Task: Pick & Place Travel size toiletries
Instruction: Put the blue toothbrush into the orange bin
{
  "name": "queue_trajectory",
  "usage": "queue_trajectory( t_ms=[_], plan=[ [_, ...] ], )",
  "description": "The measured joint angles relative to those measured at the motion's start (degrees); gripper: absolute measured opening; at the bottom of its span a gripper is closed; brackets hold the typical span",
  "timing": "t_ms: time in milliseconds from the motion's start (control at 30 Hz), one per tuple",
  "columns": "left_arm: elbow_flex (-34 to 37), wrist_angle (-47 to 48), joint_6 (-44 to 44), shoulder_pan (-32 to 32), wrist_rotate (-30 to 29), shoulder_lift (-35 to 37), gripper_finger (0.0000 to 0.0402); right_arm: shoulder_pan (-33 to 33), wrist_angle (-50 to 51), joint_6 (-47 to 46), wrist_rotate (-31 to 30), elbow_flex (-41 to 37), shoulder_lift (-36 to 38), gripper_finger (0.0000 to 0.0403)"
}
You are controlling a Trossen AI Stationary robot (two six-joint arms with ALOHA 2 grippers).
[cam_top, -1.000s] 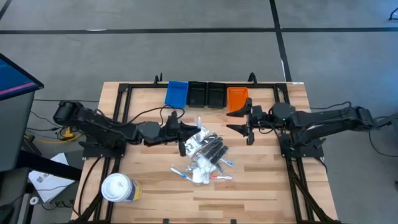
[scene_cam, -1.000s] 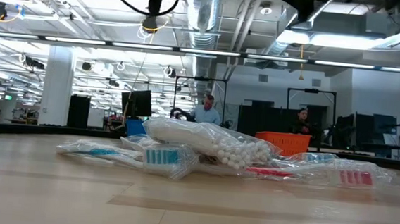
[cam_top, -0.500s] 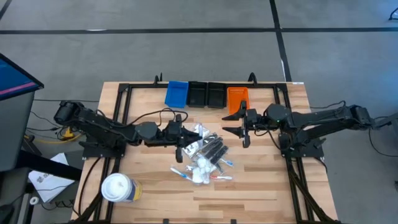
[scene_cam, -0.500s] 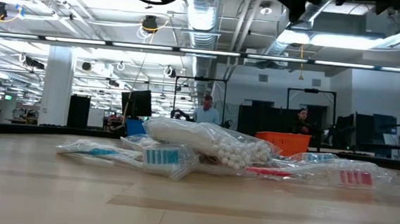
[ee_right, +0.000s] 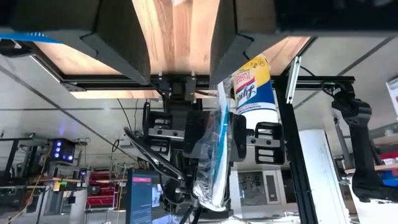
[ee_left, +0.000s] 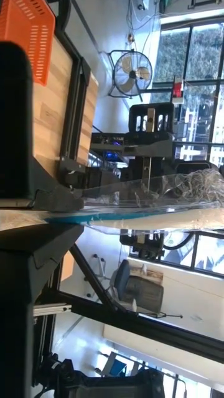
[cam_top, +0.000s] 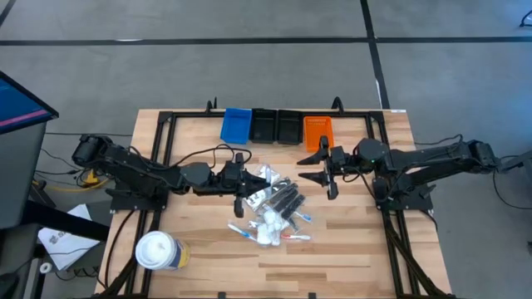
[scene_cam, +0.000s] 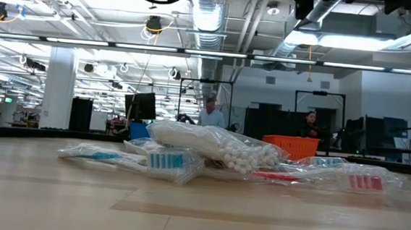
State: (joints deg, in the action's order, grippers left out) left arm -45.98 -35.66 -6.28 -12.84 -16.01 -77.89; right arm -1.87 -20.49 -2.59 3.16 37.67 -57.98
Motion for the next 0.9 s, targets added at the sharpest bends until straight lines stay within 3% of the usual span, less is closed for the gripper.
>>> queue_trajectory(
  t_ms=[433, 900],
  plan=[
    [0.02, 0.00, 0.00, 0.24, 0.02, -0.99, 0.0010, 0.00, -5.32, 0.00, -0.17, 0.00, -4.50, 0.0213],
    [-0.02, -4.92, -1.67, 3.21, 5.35, -5.25, 0.0010, 0.02, -7.85, -0.27, -0.15, 0.00, -5.11, 0.0220]
  ],
)
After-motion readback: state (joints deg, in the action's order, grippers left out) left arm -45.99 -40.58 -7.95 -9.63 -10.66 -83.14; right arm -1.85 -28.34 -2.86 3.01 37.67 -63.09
